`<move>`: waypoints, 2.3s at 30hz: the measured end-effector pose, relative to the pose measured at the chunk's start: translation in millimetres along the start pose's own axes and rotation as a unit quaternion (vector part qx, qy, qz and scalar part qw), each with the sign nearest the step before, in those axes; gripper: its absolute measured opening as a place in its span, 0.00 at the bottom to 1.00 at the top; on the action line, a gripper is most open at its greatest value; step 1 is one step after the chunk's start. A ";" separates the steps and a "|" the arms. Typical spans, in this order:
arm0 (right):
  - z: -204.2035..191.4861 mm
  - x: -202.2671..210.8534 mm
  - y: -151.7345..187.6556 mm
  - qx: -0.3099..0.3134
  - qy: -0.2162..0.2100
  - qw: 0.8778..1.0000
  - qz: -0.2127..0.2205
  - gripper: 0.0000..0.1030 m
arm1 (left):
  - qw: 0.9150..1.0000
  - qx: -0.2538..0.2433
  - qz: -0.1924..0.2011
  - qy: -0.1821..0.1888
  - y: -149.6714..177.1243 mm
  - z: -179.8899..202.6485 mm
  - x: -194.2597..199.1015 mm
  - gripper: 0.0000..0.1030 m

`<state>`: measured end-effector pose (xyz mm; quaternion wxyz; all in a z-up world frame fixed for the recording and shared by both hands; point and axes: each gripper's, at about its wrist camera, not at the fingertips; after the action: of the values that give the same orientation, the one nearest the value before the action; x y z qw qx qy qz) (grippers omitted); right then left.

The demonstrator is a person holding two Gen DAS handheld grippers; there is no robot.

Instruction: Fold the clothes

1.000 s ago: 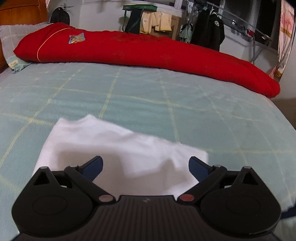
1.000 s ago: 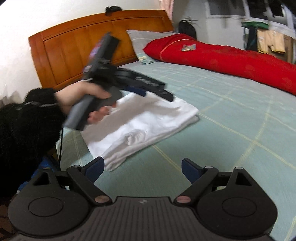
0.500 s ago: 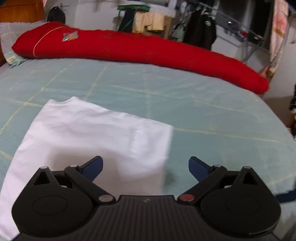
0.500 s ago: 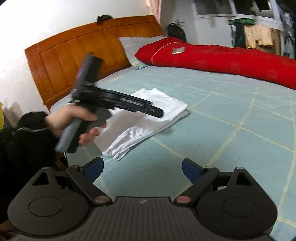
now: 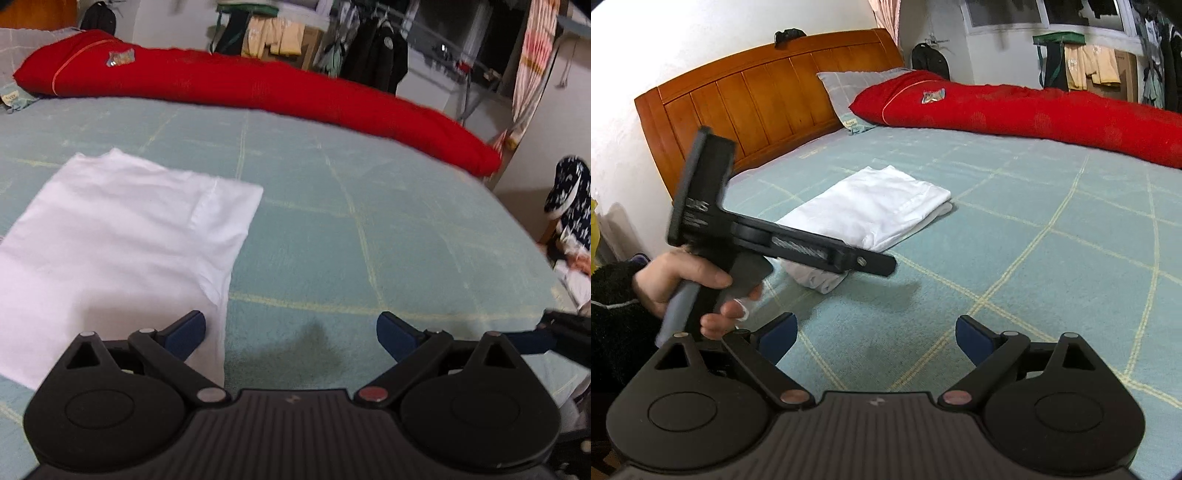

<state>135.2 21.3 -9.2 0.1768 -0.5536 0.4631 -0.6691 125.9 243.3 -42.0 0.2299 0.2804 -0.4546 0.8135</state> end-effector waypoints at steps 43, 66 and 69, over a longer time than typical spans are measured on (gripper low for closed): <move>-42.2 25.3 12.5 -0.015 0.007 0.999 -0.039 1.00 | 0.974 0.051 0.125 -0.180 109.0 23.7 133.4 0.99; -111.9 87.3 42.0 0.027 0.040 0.998 -0.027 1.00 | 0.968 0.056 0.125 -0.209 167.5 66.1 193.6 0.99; -122.5 93.7 41.7 0.046 0.041 0.998 -0.026 1.00 | 0.967 0.059 0.128 -0.214 171.2 67.3 200.8 0.99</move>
<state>-17.6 -18.2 16.1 0.1655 -0.5288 0.4246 -0.7160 -113.2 126.5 16.0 0.0046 0.4009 -0.4767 0.7823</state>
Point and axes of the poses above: each gripper's, at about its wrist camera, not at the fingertips, and x roughly against the way its jaws point, z to its right, y to its underside, and after that the axes turned 15 degrees about x, right-handed
